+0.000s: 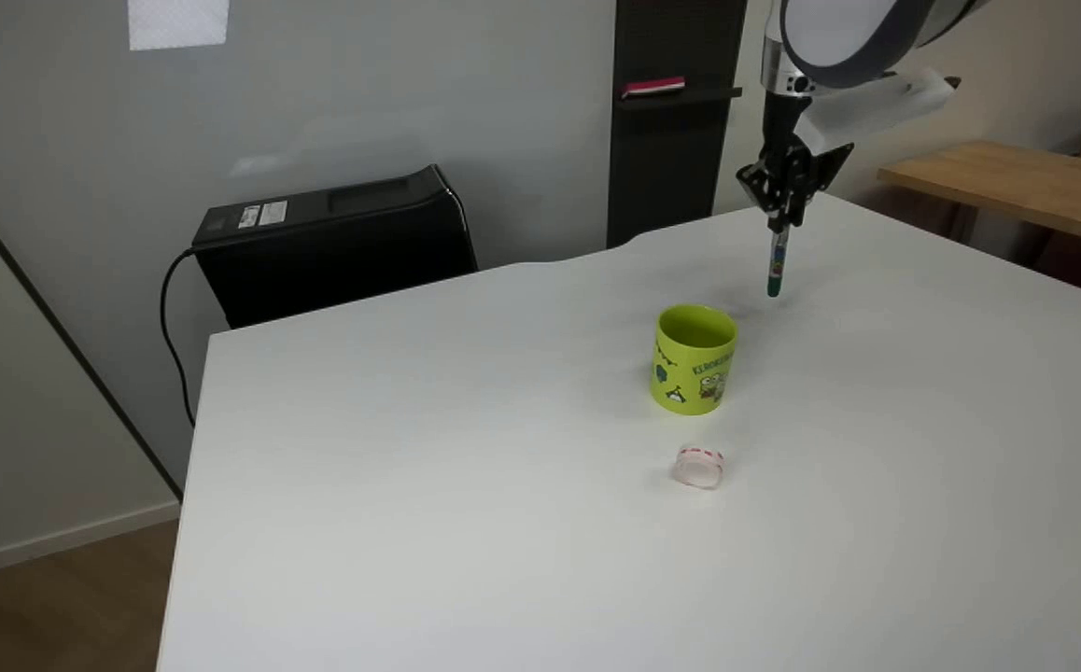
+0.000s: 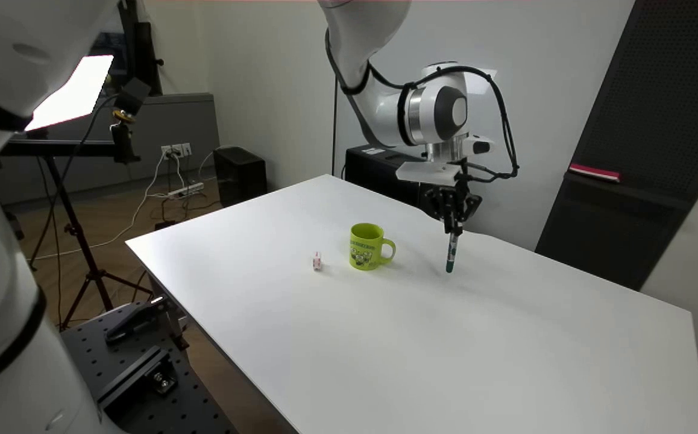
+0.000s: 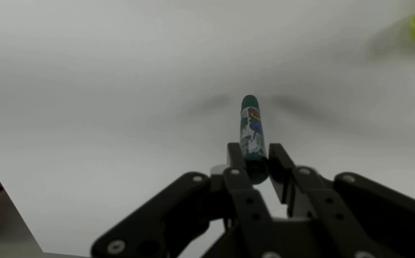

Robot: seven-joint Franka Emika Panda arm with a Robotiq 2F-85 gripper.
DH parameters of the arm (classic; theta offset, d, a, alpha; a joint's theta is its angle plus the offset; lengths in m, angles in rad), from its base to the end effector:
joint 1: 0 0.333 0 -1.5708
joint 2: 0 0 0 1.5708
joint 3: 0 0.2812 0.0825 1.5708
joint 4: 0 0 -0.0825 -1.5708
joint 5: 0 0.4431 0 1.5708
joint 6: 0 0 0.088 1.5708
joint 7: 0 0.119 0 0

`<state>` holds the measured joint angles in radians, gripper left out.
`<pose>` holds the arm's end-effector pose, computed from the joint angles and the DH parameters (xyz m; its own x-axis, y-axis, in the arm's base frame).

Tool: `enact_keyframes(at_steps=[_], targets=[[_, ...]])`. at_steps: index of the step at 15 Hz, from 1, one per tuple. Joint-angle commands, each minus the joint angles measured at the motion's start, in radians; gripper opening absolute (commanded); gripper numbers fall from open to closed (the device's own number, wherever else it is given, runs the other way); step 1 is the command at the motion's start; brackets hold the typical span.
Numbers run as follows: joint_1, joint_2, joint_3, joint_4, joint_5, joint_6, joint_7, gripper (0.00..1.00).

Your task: Remove the marker from the cup and put it on the table

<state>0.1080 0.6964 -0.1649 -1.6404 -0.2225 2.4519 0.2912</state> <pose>0.7222 -0.0352 0.1462 0.9798 -0.1192 0.1606 -0.1540 -0.9621 0.2252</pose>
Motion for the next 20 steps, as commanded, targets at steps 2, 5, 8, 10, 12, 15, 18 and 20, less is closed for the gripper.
enact_keyframes(at_steps=[2,5,8,10,12,15,18,20], targets=[[0.121,-0.066,-0.143,-0.213,-0.14,0.279,0.192,0.04],[0.181,-0.074,-0.225,-0.306,-0.158,0.444,0.239,0.04],[0.24,-0.065,-0.284,-0.378,-0.112,0.588,0.229,0.04],[0.286,-0.05,-0.333,-0.418,-0.07,0.693,0.21,0.04],[0.327,-0.039,-0.369,-0.446,0.003,0.772,0.168,0.04],[0.368,-0.024,-0.389,-0.478,0.142,0.868,0.086,0.04],[0.358,-0.038,-0.342,-0.503,0.266,0.899,0.001,0.04],[0.343,-0.051,-0.303,-0.516,0.326,0.89,-0.032,0.04]])
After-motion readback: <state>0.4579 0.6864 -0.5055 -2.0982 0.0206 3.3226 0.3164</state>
